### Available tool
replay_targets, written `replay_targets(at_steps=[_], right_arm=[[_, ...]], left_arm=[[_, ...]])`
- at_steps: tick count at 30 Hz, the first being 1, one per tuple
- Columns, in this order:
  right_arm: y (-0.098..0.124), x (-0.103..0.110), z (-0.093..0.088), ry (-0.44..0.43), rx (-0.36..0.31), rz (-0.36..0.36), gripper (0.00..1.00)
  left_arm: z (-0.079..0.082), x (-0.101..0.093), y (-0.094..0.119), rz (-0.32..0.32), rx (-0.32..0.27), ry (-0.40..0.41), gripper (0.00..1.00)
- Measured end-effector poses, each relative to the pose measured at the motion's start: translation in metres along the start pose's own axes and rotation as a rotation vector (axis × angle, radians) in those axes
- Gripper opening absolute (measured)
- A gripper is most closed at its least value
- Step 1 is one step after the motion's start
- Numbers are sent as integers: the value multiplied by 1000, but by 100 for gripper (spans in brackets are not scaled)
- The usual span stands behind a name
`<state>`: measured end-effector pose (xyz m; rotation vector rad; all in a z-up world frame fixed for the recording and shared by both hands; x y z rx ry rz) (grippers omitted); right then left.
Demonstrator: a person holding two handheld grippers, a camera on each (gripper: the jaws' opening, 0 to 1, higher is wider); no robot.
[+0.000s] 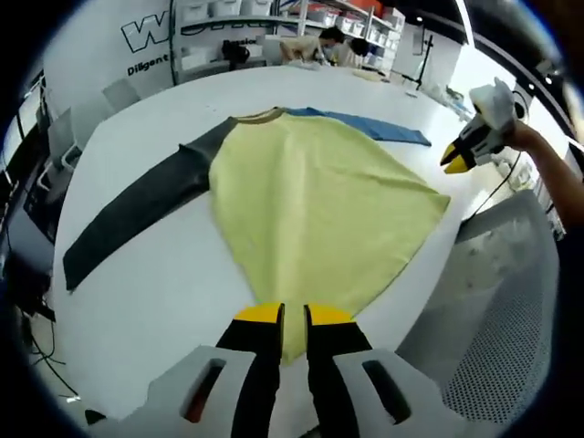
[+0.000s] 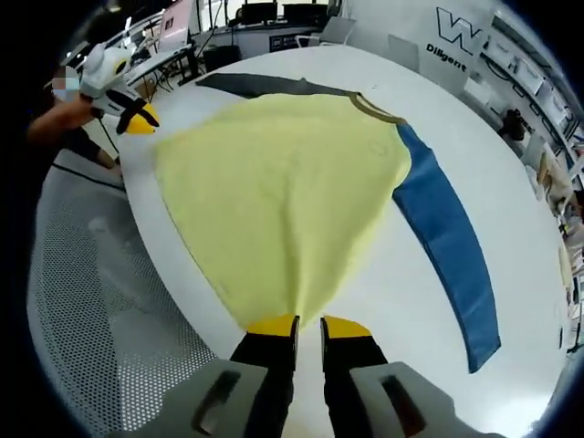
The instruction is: Fold the garment on the visible template until the final outline fits inside the template.
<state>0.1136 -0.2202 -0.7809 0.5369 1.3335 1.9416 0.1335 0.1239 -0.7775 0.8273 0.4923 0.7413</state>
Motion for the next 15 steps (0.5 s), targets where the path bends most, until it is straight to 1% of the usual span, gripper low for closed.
replay_targets(at_steps=[1, 3, 7, 9, 11, 15], right_arm=[[-6, 4, 2, 15, 0, 10, 1], [-15, 12, 2, 21, 14, 42, 0], [-31, 30, -2, 32, 28, 105, 0], [-40, 35, -9, 52, 55, 108, 0], [-45, 36, -13, 47, 66, 120, 0], [-49, 37, -19, 50, 91, 120, 0]], left_arm=[[1, -3, -3, -7, -1, -3, 3], [-1, -11, -15, -27, 27, -16, 3], [-7, -17, -29, -36, 56, -63, 3], [-13, -16, -34, -30, 83, -79, 4], [-17, -15, -36, -24, 88, -92, 5], [-30, -13, -41, -25, 134, -95, 5]])
Point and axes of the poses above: the point that each gripper's makers call its tool centre point, and the gripper's own axes: y roughly backward along the fingers, x roughly to its left, z roughly out of its top, the point moved 4 cm from there along y, roughly backward along the fingers, and after that the axes turned 3 degrees about x, right-handed, at the moved point
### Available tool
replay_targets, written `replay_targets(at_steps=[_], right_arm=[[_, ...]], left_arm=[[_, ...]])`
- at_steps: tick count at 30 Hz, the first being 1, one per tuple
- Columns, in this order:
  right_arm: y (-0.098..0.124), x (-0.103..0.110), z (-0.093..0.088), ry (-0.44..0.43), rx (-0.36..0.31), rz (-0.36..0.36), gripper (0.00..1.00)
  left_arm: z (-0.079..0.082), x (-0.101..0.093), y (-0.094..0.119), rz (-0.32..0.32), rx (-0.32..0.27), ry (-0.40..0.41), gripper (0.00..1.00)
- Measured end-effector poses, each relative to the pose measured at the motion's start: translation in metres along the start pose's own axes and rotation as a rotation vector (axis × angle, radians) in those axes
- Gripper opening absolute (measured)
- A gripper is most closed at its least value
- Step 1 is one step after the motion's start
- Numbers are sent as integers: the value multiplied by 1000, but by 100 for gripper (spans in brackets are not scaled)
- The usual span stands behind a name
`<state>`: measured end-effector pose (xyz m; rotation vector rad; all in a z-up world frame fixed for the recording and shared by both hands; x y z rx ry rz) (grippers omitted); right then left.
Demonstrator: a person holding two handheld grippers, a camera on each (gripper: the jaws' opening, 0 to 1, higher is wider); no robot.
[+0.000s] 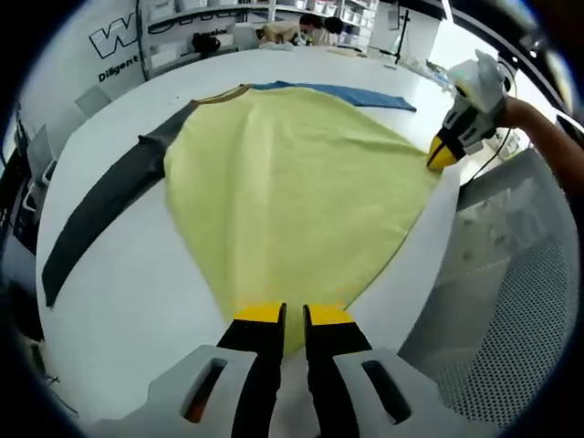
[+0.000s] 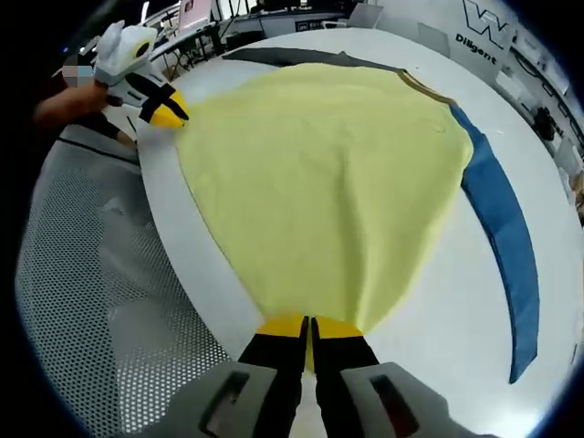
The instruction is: Fold the garment on the visible template until the final outline fits inside the template.
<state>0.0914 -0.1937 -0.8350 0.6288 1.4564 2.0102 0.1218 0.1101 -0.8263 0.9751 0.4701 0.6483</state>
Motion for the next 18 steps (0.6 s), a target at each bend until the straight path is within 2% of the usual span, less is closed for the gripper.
replay_targets(at_steps=[3, 4, 5, 6, 11, 18], right_arm=[[1, -1, -2, -3, 4, -4, 0], [1, -2, -2, -9, 3, 0, 0], [1, -2, -3, -14, 10, 1, 0], [2, -2, -5, -23, 26, 5, 0], [4, -1, -15, -5, 112, 14, 0], [5, -1, -16, -14, 104, 28, 0]], left_arm=[[-9, -2, -3, -14, 27, 12, 5], [-6, -2, -1, -10, -13, 5, 5], [-8, -3, 0, -17, 6, 16, 5], [-10, -6, 1, -30, 26, 44, 4], [-12, -11, 0, -56, 48, 23, 1], [-15, -16, 1, -76, 64, 41, 1]])
Point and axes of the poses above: the point that each gripper's makers call its tool centre point, and the gripper's own axes: y roughly backward along the fingers, x roughly to its left, z roughly out of its top, the point moved 4 cm from there along y, roughly backward along the fingers, and after that the axes turned 3 degrees about x, right-handed, at the moved point
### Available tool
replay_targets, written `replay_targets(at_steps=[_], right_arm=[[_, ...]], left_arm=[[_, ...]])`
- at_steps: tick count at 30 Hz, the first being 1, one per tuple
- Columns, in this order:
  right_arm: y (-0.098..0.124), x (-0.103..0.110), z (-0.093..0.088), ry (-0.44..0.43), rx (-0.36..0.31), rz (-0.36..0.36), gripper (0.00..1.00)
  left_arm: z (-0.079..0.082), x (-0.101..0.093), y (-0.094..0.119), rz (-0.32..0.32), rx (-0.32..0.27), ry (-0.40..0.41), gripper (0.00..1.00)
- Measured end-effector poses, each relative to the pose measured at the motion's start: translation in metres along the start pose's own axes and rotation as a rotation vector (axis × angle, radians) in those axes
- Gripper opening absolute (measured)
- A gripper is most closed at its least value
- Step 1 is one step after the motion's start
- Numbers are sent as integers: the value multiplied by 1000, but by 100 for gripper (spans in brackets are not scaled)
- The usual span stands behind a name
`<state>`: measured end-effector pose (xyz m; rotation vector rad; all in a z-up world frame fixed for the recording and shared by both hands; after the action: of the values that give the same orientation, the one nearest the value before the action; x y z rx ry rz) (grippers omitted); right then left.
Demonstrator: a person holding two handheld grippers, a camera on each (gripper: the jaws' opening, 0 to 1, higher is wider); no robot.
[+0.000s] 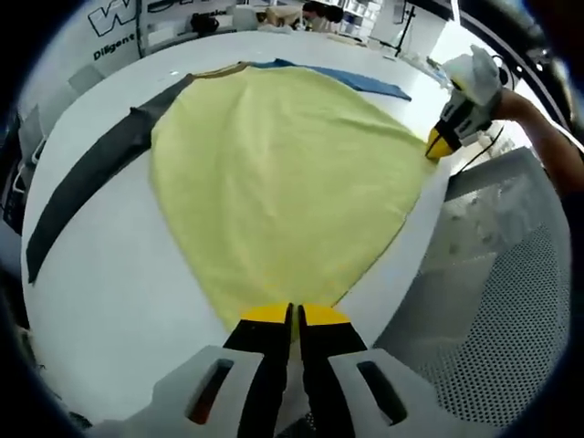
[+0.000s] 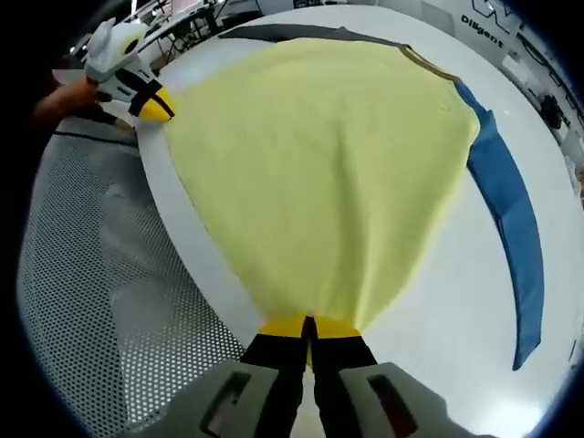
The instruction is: Fold the garment on the visible template until the final outline fits inside the template.
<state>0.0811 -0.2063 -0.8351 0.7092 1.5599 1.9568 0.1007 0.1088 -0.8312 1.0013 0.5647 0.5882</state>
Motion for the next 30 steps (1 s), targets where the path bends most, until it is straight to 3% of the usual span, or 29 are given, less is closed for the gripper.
replay_targets(at_steps=[2, 5, 12, 18, 30], right_arm=[[2, 1, 2, 3, -22, 7, 0], [7, 0, 10, -57, -103, 25, 0], [23, -16, 27, -47, -199, -57, 0], [24, -22, 40, -28, -232, -93, 2], [28, -38, 51, -59, -288, -161, 3]], left_arm=[[0, 1, 0, 2, -1, -7, 2], [2, 1, 1, 2, -11, -6, 6], [31, 12, 16, 33, -135, 27, 6], [53, 31, 22, 84, -209, 73, 7], [85, 48, 16, 158, -314, 131, 8]])
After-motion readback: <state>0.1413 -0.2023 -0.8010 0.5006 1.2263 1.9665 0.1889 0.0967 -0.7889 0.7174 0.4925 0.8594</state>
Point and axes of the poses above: the point that each gripper's makers call its tool centre point, and the gripper's own axes: y roughly backward along the fingers, x roughly to its left, z roughly out of its top, the point moved 4 cm from there along y, roughly backward along the fingers, and after that the axes turned 3 degrees about x, right-handed, at the moved point
